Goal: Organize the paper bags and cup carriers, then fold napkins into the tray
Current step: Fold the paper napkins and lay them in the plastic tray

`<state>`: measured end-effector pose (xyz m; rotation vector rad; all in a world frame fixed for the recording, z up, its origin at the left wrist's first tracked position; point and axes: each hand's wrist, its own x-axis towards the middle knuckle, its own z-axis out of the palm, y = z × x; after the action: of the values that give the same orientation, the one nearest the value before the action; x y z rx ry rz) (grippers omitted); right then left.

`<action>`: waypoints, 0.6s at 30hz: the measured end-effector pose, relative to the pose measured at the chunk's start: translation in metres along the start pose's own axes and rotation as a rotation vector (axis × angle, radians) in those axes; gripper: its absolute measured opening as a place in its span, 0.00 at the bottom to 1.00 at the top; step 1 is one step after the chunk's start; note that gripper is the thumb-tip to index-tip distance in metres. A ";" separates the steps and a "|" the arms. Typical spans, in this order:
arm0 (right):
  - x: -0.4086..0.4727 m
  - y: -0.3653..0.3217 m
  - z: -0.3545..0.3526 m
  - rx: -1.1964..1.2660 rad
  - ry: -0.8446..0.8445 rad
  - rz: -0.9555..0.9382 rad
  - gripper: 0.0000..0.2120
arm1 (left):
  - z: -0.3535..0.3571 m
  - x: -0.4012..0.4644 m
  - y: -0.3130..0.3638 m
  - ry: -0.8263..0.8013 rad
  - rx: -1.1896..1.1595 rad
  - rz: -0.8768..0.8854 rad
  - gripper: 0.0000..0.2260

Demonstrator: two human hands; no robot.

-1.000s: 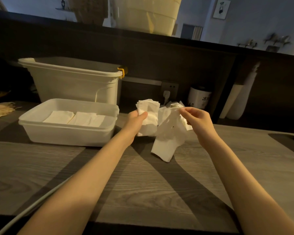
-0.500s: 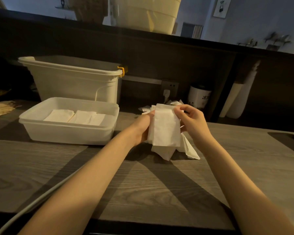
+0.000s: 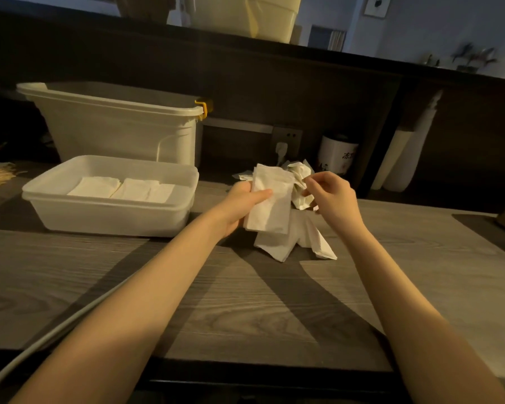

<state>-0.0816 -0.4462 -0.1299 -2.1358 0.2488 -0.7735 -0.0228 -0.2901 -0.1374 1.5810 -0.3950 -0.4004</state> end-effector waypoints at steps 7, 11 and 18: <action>-0.002 0.012 -0.002 -0.368 -0.411 0.120 0.27 | -0.008 0.008 -0.006 0.204 -0.066 -0.033 0.17; -0.004 0.016 0.005 -0.434 -0.473 0.123 0.27 | -0.009 0.010 -0.006 0.226 -0.055 -0.026 0.16; -0.008 0.013 0.007 -0.389 -0.511 0.116 0.33 | -0.010 0.009 -0.005 0.254 -0.036 -0.031 0.16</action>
<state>-0.0823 -0.4466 -0.1466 -2.5730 0.2600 -0.0964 -0.0101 -0.2852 -0.1418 1.5806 -0.1673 -0.2245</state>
